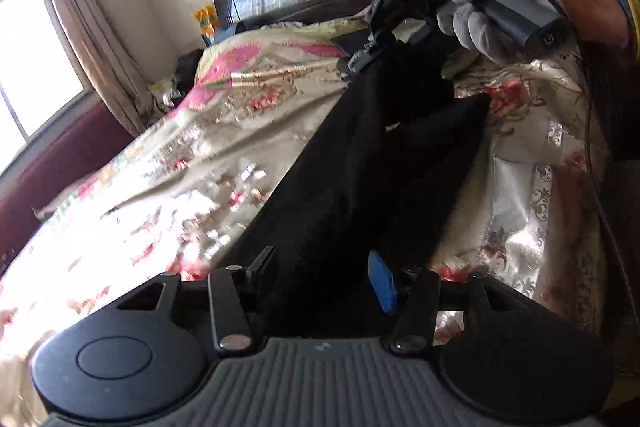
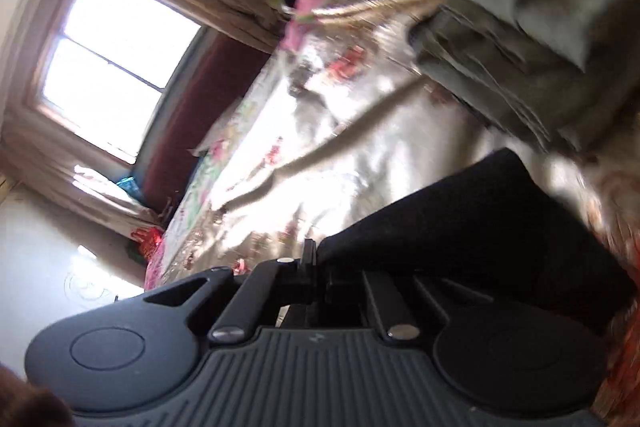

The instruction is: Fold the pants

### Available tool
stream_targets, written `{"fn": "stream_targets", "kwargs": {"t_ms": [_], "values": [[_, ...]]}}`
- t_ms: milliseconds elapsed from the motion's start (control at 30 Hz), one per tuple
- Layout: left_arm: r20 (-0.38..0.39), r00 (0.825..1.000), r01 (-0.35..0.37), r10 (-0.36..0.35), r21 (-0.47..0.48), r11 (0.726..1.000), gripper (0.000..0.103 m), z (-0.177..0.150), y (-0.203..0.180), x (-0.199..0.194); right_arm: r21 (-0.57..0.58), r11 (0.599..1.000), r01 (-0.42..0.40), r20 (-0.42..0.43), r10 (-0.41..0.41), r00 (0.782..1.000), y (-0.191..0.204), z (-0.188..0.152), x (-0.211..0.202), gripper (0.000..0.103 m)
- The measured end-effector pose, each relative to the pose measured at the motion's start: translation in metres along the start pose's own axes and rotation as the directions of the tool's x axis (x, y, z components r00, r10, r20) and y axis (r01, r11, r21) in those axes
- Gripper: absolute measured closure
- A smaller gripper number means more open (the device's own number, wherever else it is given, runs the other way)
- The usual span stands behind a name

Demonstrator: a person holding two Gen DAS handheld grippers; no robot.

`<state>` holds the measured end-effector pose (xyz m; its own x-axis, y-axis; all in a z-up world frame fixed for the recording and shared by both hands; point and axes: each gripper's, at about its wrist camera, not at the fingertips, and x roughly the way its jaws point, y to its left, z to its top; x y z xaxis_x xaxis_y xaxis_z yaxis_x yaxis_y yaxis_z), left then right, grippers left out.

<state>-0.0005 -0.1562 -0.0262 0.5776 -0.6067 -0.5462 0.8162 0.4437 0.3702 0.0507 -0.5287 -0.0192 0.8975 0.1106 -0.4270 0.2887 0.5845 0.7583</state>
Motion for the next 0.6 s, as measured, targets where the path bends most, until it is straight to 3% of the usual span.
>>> {"fn": "stream_targets", "kwargs": {"t_ms": [67, 167, 200, 233, 267, 333, 433, 500, 600], "values": [[0.016, 1.0, -0.021, 0.021, -0.005, 1.0, 0.039, 0.008, 0.009, -0.007, -0.111, 0.991, -0.073, 0.042, 0.078, 0.996, 0.03, 0.003, -0.029, 0.098], [0.021, 0.999, -0.027, 0.027, -0.031, 0.999, 0.036, 0.007, 0.016, -0.013, -0.158, 0.987, -0.015, 0.092, 0.03, 0.995, 0.03, -0.011, -0.059, 0.092], [0.008, 1.0, -0.026, 0.027, -0.038, 0.999, 0.035, 0.002, 0.015, -0.012, -0.208, 0.977, 0.047, 0.122, -0.022, 0.992, 0.024, -0.02, -0.062, 0.076], [-0.012, 1.0, -0.022, 0.022, -0.045, 0.999, 0.035, -0.003, 0.013, -0.011, -0.268, 0.954, 0.133, 0.139, -0.098, 0.985, 0.012, -0.031, -0.059, 0.042], [-0.035, 0.999, -0.014, 0.012, -0.049, 0.999, 0.035, -0.008, 0.01, -0.01, -0.292, 0.933, 0.211, 0.117, -0.185, 0.976, -0.001, -0.038, -0.052, 0.03], [-0.076, 0.997, 0.003, -0.006, -0.03, 1.0, 0.035, -0.021, 0.0, -0.013, -0.258, 0.924, 0.283, 0.055, -0.279, 0.959, -0.027, -0.049, -0.041, 0.044], [-0.126, 0.992, 0.017, -0.016, 0.005, 1.0, 0.035, -0.035, -0.012, -0.016, -0.158, 0.948, 0.276, 0.036, -0.274, 0.961, -0.057, -0.055, -0.04, 0.045], [-0.15, 0.989, 0.019, -0.019, 0.003, 1.0, 0.035, -0.041, -0.014, -0.016, -0.117, 0.966, 0.231, 0.043, -0.228, 0.973, -0.064, -0.053, -0.038, 0.045], [-0.162, 0.987, -0.005, 0.004, -0.007, 1.0, 0.035, -0.047, -0.014, -0.011, -0.086, 0.97, 0.23, 0.045, -0.226, 0.973, -0.067, -0.05, -0.03, 0.045]]}}
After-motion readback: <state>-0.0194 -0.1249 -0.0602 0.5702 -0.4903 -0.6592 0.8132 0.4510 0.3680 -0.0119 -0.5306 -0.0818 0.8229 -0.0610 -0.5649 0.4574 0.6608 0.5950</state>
